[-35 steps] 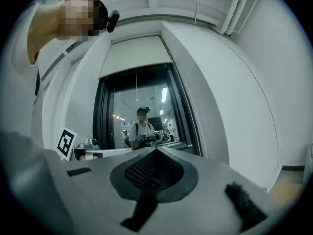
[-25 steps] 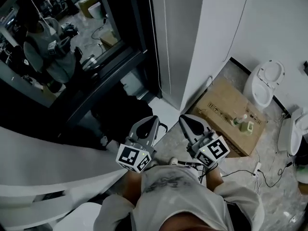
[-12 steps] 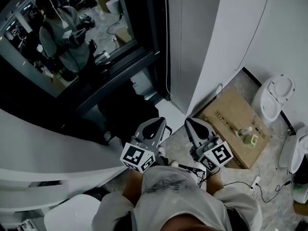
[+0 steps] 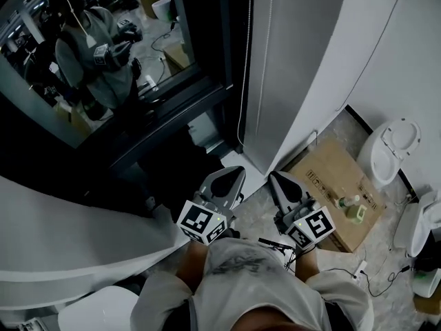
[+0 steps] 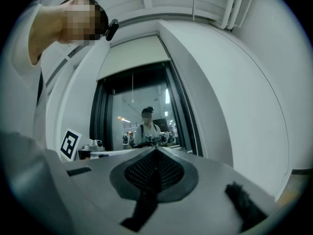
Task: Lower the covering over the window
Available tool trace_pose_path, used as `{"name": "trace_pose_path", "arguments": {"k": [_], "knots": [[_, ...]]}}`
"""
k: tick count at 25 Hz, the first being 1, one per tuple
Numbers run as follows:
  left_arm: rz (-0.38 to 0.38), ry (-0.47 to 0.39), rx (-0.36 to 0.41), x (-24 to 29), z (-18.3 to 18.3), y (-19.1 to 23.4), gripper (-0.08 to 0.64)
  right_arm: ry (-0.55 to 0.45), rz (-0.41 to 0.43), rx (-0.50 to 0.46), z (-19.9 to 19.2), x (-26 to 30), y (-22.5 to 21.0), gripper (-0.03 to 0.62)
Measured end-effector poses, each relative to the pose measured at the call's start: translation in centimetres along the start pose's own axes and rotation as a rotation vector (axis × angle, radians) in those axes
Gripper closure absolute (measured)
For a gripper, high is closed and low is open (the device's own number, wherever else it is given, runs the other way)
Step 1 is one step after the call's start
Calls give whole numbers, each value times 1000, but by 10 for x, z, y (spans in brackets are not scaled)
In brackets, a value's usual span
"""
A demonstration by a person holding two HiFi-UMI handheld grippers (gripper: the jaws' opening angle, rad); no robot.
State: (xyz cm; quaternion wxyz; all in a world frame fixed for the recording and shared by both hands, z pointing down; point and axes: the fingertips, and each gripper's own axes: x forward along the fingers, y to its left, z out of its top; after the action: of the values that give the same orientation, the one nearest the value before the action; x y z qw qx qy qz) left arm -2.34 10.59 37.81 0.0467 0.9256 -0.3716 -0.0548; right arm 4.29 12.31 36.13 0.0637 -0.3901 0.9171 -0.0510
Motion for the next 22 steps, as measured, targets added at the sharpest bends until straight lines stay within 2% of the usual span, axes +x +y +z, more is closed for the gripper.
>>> {"name": "trace_pose_path", "arguments": {"k": [13, 22], "knots": [[-13, -18, -25, 26, 12, 76, 557, 32, -20, -10, -2, 76, -25, 575], [-28, -29, -24, 40, 28, 127, 555, -10, -57, 3, 7, 119, -34, 575]]}}
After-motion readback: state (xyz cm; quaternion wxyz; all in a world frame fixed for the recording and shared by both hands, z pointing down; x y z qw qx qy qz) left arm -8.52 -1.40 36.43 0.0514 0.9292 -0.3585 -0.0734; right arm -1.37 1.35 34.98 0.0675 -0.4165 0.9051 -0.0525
